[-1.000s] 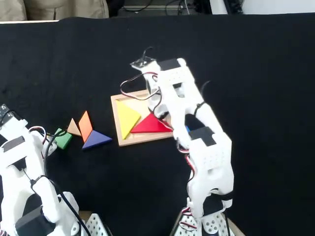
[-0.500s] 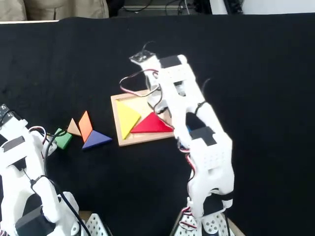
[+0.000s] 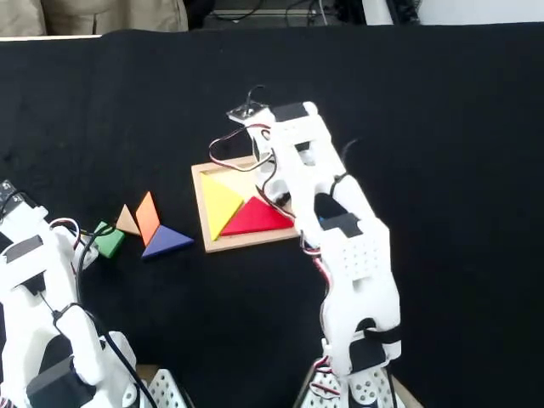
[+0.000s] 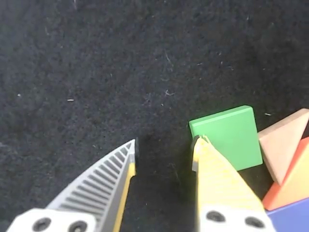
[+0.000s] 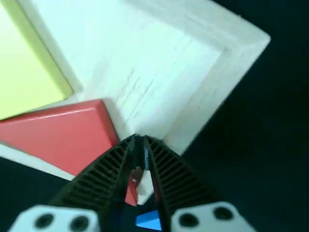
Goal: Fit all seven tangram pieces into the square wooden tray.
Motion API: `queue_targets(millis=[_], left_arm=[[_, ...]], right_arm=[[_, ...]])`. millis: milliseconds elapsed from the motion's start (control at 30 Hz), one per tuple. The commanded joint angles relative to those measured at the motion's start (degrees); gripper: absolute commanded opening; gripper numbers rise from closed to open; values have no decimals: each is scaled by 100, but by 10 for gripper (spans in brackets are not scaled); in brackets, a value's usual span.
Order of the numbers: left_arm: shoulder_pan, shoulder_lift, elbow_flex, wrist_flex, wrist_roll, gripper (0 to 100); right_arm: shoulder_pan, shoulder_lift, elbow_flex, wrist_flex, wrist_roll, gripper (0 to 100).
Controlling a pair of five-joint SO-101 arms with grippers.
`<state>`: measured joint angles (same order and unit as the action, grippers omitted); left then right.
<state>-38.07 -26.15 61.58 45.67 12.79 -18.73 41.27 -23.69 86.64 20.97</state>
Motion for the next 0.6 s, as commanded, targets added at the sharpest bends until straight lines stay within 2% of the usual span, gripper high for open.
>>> queue_targets(millis=[0, 200, 567], left_arm=[[84, -149, 4, -70, -26, 195], [84, -149, 4, -70, -26, 195], [84, -149, 4, -70, -26, 195]], right_arm=[[-378, -22, -382, 290, -53, 11], [-686, -22, -365, 536, -53, 11], [-88, -75, -673, 563, -44, 11]])
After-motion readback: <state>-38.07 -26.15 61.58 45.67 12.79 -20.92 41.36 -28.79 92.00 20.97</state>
